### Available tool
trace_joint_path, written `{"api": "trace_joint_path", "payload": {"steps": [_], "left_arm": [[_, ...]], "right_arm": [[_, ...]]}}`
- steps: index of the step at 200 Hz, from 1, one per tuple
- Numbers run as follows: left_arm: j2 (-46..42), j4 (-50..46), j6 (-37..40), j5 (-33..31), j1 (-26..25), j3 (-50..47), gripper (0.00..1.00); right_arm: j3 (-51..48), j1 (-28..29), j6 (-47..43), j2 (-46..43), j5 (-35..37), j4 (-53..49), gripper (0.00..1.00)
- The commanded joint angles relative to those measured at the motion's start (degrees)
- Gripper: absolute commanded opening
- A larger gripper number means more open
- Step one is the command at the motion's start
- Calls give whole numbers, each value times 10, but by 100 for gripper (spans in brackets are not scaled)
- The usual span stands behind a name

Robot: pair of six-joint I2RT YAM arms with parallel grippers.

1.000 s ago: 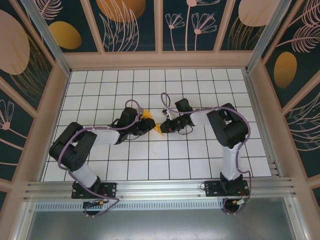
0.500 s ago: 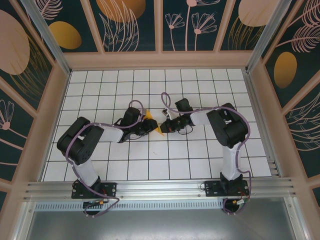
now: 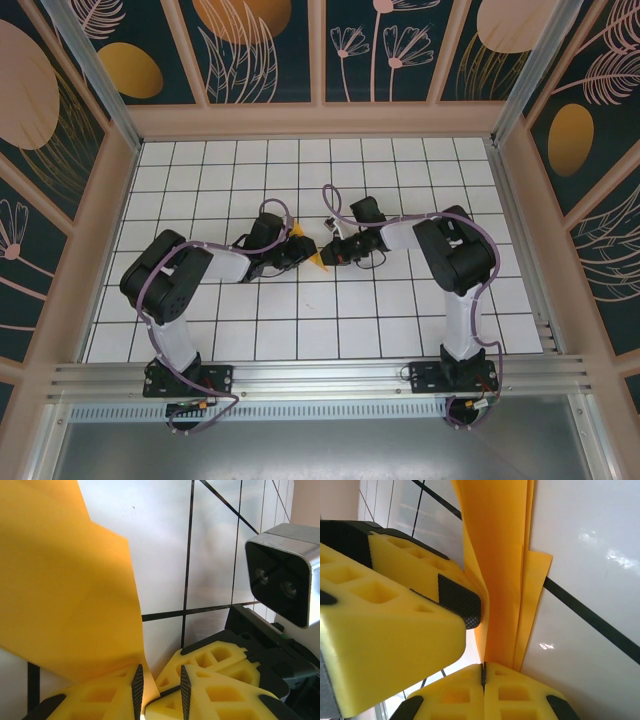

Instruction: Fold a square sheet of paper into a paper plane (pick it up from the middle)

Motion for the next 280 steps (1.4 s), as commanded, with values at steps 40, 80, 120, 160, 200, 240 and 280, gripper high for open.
{"api": "trace_joint_path", "payload": {"steps": [40,80,120,160,200,240,280], "left_arm": [[17,-48,7,-36,-3,20,29],[20,-89,4,-60,-3,32,29],[24,-114,-1,-74,-3,39,29],[37,-132,-7,-76,-3,44,29],[39,-142,-7,-79,-3,45,28],[38,-148,-7,-81,-3,46,25],[37,-152,-8,-85,-3,46,18]], "right_arm": [[10,-4,-4,17,19,-23,0],[11,-4,-5,13,24,-28,0],[5,-4,2,-11,13,-24,3],[-14,-4,14,-51,17,-22,7],[-47,-4,25,-95,42,-24,10],[-60,0,44,-136,69,-23,13],[-26,10,49,-102,82,-36,6]]}}
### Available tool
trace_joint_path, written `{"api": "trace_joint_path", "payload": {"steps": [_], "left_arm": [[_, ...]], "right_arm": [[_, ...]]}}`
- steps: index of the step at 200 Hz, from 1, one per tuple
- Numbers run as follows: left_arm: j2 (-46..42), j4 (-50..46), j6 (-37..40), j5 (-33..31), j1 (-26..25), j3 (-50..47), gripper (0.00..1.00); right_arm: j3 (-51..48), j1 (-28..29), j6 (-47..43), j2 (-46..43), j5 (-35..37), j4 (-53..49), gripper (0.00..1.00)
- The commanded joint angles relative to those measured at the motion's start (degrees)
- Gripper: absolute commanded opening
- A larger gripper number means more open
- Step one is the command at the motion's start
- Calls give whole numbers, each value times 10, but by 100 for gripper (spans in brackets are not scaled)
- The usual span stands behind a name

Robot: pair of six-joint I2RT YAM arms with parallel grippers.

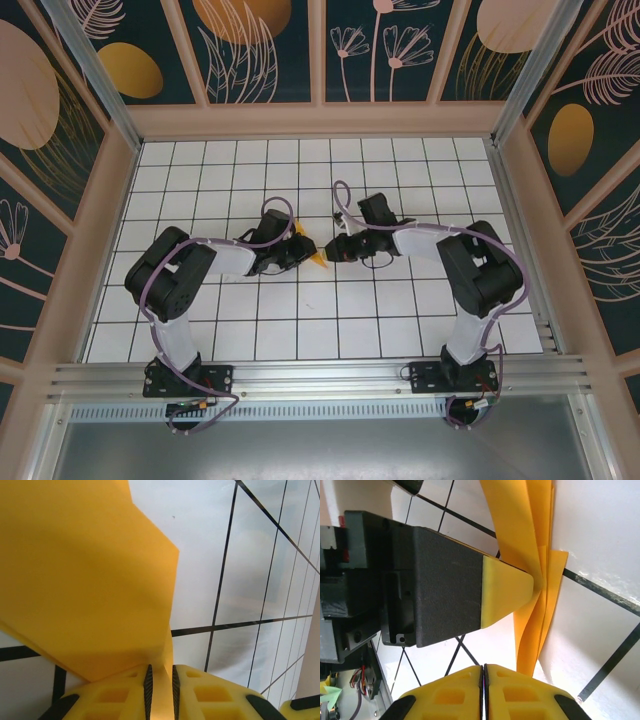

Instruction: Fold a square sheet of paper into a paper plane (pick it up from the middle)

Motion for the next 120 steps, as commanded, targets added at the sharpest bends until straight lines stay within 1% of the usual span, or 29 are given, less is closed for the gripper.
{"api": "trace_joint_path", "payload": {"steps": [1,7,39,67,79,96,120], "left_arm": [[21,-58,1,-36,5,-2,18],[20,-60,1,-37,5,-2,17],[18,-64,2,-40,5,-5,12],[19,-65,2,-40,5,-4,11],[18,-67,3,-41,5,-3,11],[19,-70,3,-44,5,-2,11],[22,-77,5,-48,6,2,10]], "right_arm": [[26,5,8,21,14,-21,6],[33,17,6,30,17,-25,5],[60,30,2,65,23,-36,3],[79,35,1,85,35,-48,2],[86,35,6,94,50,-57,1],[83,34,12,100,64,-63,0],[61,34,13,96,61,-61,0]]}}
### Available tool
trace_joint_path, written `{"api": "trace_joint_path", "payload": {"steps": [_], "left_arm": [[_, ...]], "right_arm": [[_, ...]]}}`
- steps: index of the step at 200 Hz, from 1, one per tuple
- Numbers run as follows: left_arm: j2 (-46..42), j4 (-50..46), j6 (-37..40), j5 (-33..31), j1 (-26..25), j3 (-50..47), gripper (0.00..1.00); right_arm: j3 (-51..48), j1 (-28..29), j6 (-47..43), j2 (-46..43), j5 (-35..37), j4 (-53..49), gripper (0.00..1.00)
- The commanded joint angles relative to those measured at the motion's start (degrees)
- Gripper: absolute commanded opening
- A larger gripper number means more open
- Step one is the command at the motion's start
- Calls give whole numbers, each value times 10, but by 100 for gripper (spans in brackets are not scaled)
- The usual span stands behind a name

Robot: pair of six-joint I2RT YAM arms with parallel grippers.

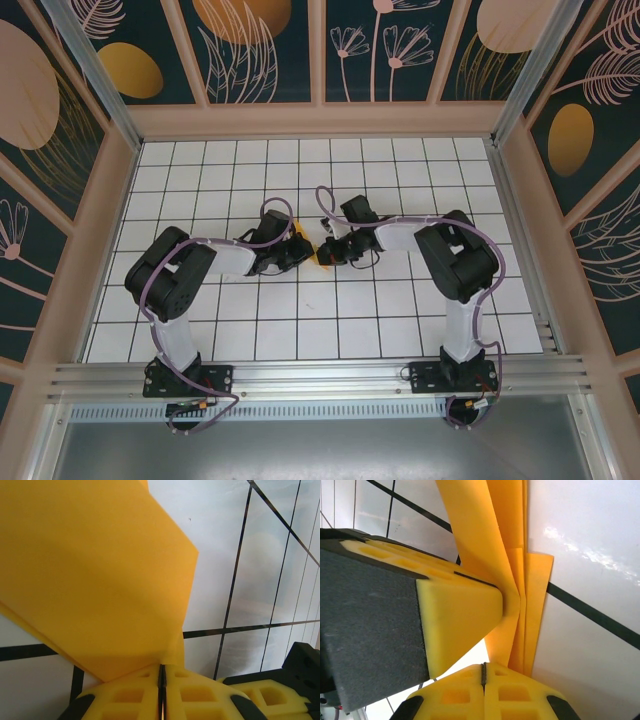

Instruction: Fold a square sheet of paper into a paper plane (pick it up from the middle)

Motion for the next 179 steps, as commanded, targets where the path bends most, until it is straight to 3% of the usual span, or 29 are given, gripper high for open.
{"api": "trace_joint_path", "payload": {"steps": [1,123,179], "left_arm": [[22,-63,5,-36,5,1,10],[33,-89,11,-48,5,16,10],[25,-85,14,-40,5,18,10]], "right_arm": [[-10,1,8,6,17,-20,0],[-105,-14,-38,-53,-3,-72,0],[-67,-7,-1,-126,42,-20,0]]}}
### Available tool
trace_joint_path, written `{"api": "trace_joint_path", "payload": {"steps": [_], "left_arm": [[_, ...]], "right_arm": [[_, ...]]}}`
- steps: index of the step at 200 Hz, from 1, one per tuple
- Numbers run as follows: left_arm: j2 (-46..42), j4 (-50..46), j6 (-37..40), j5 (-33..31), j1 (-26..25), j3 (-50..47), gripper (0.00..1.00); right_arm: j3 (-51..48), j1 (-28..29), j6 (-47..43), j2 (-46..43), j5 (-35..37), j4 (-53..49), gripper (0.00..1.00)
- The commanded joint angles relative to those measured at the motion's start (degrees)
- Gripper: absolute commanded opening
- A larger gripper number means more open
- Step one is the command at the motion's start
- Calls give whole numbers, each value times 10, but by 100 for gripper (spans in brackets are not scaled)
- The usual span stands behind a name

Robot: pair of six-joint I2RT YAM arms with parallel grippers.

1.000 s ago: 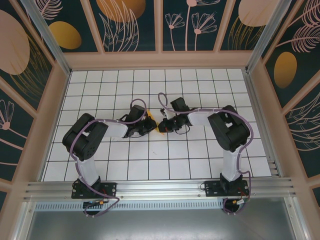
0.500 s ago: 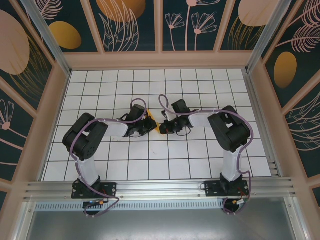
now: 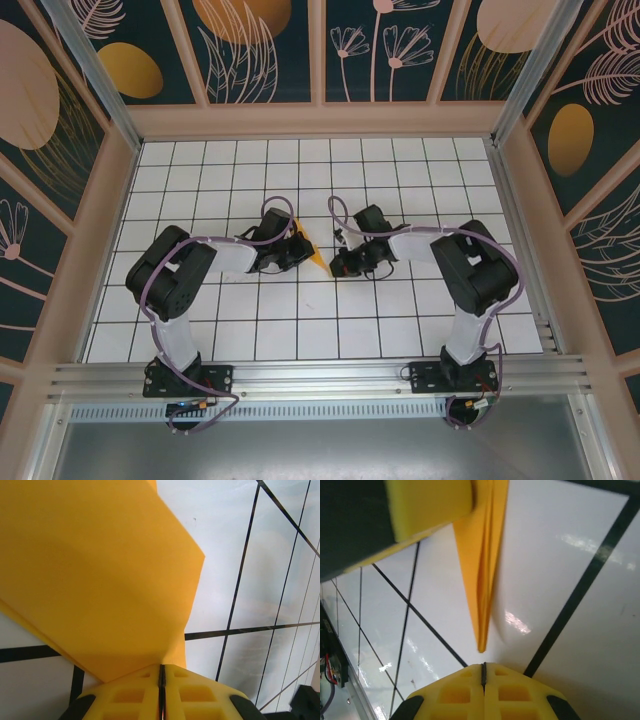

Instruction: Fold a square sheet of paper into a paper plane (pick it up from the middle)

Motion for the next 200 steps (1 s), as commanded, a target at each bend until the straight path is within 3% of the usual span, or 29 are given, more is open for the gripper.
{"api": "trace_joint_path", "payload": {"steps": [1,42,88,200], "left_arm": [[20,-52,14,-39,5,0,10],[16,-47,14,-32,5,1,10],[11,-44,12,-27,5,1,10],[3,-39,21,-19,18,27,14]], "right_arm": [[26,9,18,-40,38,7,0],[70,30,48,0,88,31,0],[101,40,56,65,87,27,0],[26,29,46,82,111,17,0]]}}
